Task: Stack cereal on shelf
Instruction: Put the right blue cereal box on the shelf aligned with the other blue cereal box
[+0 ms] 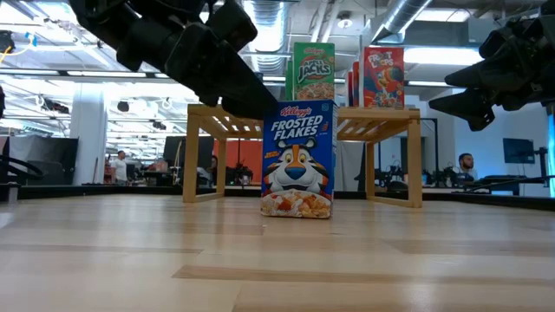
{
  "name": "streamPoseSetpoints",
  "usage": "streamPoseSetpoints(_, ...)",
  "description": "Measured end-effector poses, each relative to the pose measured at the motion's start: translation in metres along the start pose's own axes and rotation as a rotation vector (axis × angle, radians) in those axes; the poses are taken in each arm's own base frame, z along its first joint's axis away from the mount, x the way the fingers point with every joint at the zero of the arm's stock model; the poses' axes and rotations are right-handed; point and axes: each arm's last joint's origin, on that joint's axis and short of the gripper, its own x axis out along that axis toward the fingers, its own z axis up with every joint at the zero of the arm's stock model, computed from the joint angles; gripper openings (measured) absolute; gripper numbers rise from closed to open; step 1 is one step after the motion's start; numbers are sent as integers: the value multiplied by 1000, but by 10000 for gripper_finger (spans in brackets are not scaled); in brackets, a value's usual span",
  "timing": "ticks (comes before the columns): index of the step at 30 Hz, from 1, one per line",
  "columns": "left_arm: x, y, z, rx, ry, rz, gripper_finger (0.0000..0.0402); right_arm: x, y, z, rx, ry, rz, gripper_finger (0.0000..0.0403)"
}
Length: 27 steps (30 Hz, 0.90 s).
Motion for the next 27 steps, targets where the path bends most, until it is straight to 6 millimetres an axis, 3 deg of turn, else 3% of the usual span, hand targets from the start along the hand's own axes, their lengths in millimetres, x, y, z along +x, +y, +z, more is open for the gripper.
streamPoseSetpoints(10,7,-1,-5,15,-6,-7,337,0,0,0,0,0,0,307)
streamPoseSetpoints(21,7,-2,-6,20,-2,-35,224,0,0,0,0,1,1,307)
streamPoseSetpoints(27,7,-3,-6,-7,-5,-65,189,0,0,0,0,1,0,307)
